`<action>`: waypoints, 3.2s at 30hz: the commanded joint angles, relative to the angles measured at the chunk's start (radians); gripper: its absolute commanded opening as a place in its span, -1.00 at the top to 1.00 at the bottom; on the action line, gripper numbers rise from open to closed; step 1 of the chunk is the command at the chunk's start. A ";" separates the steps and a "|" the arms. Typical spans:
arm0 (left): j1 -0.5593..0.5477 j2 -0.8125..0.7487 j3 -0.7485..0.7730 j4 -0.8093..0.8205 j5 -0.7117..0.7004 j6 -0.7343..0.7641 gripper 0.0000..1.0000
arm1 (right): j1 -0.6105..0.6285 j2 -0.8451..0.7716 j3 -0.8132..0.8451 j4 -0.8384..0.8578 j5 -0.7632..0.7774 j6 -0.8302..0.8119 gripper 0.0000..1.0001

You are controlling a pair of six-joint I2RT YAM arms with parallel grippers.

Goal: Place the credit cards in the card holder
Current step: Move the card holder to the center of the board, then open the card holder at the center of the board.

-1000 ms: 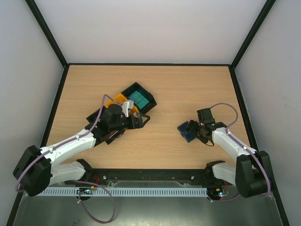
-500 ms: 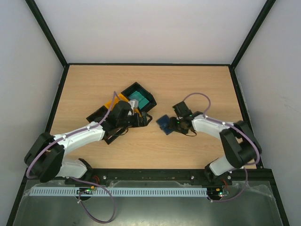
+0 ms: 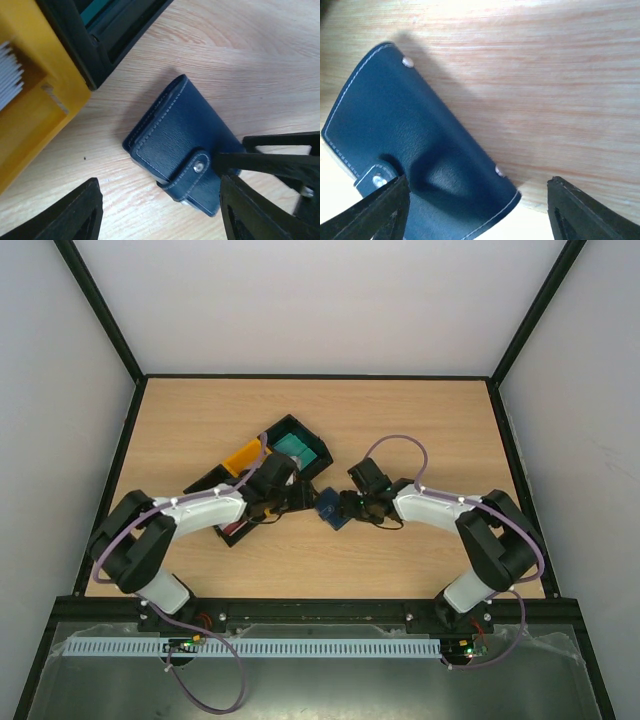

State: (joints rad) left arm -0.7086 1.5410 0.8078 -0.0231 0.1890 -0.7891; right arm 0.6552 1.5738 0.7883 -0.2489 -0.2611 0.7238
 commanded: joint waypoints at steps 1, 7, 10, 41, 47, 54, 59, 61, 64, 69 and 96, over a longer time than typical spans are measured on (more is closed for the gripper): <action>-0.005 0.070 0.052 -0.048 -0.032 -0.047 -0.26 | -0.017 -0.009 0.040 -0.003 0.143 -0.106 -0.48; -0.011 0.132 0.077 -0.028 -0.013 -0.126 0.04 | -0.055 0.091 0.081 0.040 -0.067 -0.208 -0.33; -0.028 0.153 0.084 -0.021 -0.018 -0.157 0.12 | -0.054 0.086 0.046 0.060 -0.136 -0.211 -0.21; -0.033 0.279 0.204 -0.234 -0.043 -0.042 0.74 | -0.118 0.023 -0.282 0.806 -0.601 0.262 0.24; -0.031 0.276 0.201 -0.226 -0.040 -0.042 0.74 | -0.118 0.037 -0.274 0.796 -0.591 0.273 0.48; -0.031 0.272 0.194 -0.215 -0.036 -0.045 0.74 | -0.116 0.080 -0.252 0.770 -0.598 0.258 0.48; -0.031 0.268 0.187 -0.207 -0.036 -0.047 0.74 | -0.109 0.093 -0.219 0.715 -0.602 0.231 0.54; -0.031 0.263 0.180 -0.198 -0.035 -0.050 0.74 | -0.106 0.088 -0.205 0.694 -0.597 0.221 0.66; -0.031 0.245 0.166 -0.176 -0.034 -0.055 0.73 | -0.104 0.076 -0.185 0.629 -0.561 0.196 0.95; -0.061 0.139 0.181 -0.152 -0.087 -0.003 0.50 | -0.087 -0.010 -0.130 0.416 -0.398 0.096 0.96; -0.121 0.126 0.221 -0.191 -0.146 -0.033 0.39 | -0.011 -0.179 0.005 0.172 -0.215 0.085 0.96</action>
State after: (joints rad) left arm -0.8272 1.6421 1.0386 -0.2047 0.0250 -0.8055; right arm 0.6369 1.4361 0.7662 -0.0750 -0.4660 0.8085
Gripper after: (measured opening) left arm 0.298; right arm 0.055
